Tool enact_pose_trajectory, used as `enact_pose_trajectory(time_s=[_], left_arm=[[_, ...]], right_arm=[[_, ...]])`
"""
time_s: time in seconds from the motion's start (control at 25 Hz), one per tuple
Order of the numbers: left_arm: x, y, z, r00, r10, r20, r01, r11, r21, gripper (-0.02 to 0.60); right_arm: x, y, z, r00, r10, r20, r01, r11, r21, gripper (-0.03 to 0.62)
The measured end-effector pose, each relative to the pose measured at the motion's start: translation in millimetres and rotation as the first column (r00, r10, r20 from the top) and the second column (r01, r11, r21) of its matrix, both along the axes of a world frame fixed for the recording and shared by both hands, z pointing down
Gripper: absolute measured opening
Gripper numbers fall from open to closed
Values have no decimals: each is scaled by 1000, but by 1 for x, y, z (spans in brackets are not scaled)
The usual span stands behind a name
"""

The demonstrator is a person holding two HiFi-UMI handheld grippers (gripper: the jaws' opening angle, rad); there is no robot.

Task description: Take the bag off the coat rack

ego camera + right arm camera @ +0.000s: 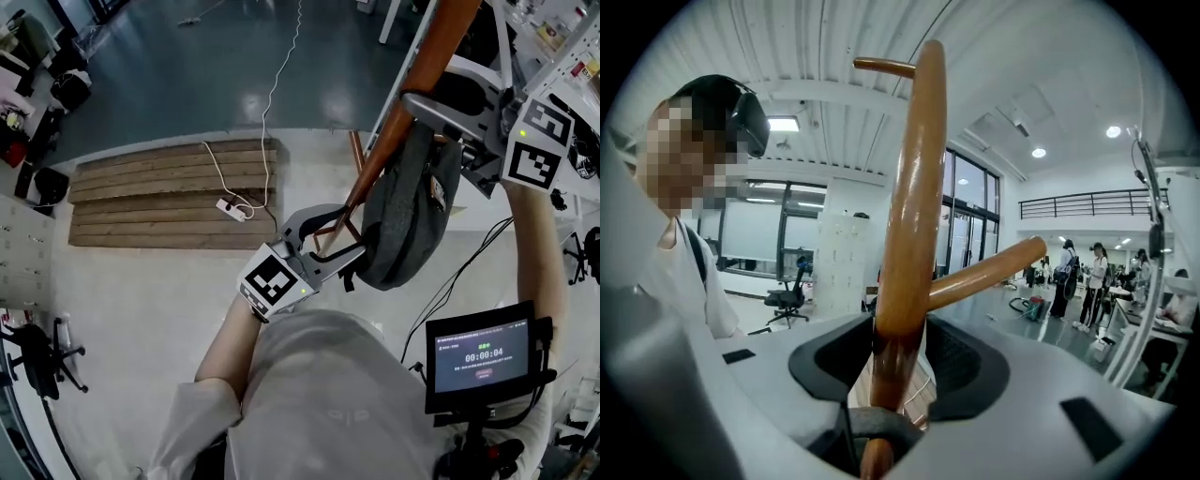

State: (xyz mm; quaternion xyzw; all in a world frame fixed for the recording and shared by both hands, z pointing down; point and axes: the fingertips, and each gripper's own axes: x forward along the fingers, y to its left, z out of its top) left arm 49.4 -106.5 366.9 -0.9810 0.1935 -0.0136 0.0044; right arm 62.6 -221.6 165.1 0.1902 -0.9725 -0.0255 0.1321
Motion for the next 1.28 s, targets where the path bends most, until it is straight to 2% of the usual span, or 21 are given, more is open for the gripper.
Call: enact_pose_trajectory(time_s=[0.2,0.32,0.6,0.72,0.84,1.0,1.08,1.28], left_arm=[[7,1,11,1000,2,26,-2,1000,-3,235],[10,-4,11,1000,-1,12,1,1000,-7,235],[21,-10,8,999,43,-14,-43,999,15,238],[22,-14,5,1000,2,2,-2,997,80,281],[20,-15,2,999,-41,25,37,988,153,282],[6,-23,6,998,-58,-30,60,995,85,281],[8,-26,5,998,-58,-32,60,995,73,281],[21,-23,-1,988,-152,19,147,976,163,281]], right_arm=[[2,-5,6,998,50,-29,-51,996,-71,186],[1,-6,9,998,61,-31,-65,991,-120,184],[-1,-4,9,998,48,-45,-53,992,-118,169],[-1,-5,9,998,46,-40,-50,992,-119,169],[1,-6,10,998,49,-40,-54,992,-116,169],[2,-7,10,998,49,-39,-54,992,-116,169],[2,-7,10,998,51,-43,-56,992,-112,169],[4,-8,12,997,58,-47,-63,992,-108,169]])
